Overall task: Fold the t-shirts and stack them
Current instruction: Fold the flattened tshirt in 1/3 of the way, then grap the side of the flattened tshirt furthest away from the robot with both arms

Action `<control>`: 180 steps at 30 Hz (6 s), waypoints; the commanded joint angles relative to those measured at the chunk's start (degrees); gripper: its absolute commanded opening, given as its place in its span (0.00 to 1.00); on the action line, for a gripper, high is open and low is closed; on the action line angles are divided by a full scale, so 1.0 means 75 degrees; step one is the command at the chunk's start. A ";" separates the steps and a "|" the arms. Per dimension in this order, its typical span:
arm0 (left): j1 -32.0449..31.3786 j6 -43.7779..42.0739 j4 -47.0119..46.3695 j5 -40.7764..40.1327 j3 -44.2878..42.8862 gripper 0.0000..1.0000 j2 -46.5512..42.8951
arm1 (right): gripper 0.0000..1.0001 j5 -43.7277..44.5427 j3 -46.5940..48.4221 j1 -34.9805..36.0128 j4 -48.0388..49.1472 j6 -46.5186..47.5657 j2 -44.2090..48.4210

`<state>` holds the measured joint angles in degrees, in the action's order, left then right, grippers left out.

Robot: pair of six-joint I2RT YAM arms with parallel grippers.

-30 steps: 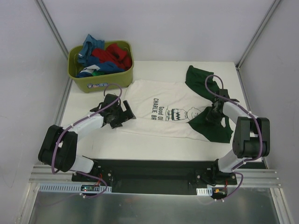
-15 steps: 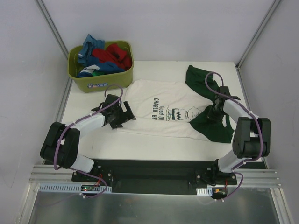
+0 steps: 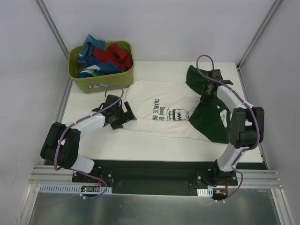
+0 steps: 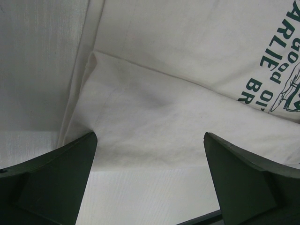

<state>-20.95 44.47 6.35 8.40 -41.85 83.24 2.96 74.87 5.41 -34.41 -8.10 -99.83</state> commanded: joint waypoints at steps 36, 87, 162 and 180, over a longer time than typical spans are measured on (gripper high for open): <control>-0.0101 -0.0094 -0.0015 0.0042 0.0034 0.99 0.0739 | 0.97 -0.0827 -0.4004 0.0626 0.0276 -0.0525 0.1790; 0.0953 -0.1031 0.3161 -0.3336 -0.5918 0.66 0.4135 | 0.97 0.0660 -0.2026 0.1915 -0.0779 -0.0057 0.3830; 0.0039 0.1102 0.2974 -0.5621 -0.4827 0.52 0.3701 | 0.97 0.0929 -0.2518 0.1880 -0.0732 0.0388 0.4369; 0.0039 0.1021 0.2974 -0.5515 -0.4347 0.00 0.3164 | 0.97 0.0988 -0.2332 0.1892 -0.0720 0.0435 0.4206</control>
<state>-20.91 52.90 27.75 -31.99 -75.31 111.96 9.15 55.37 19.94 -40.14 -5.69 -68.62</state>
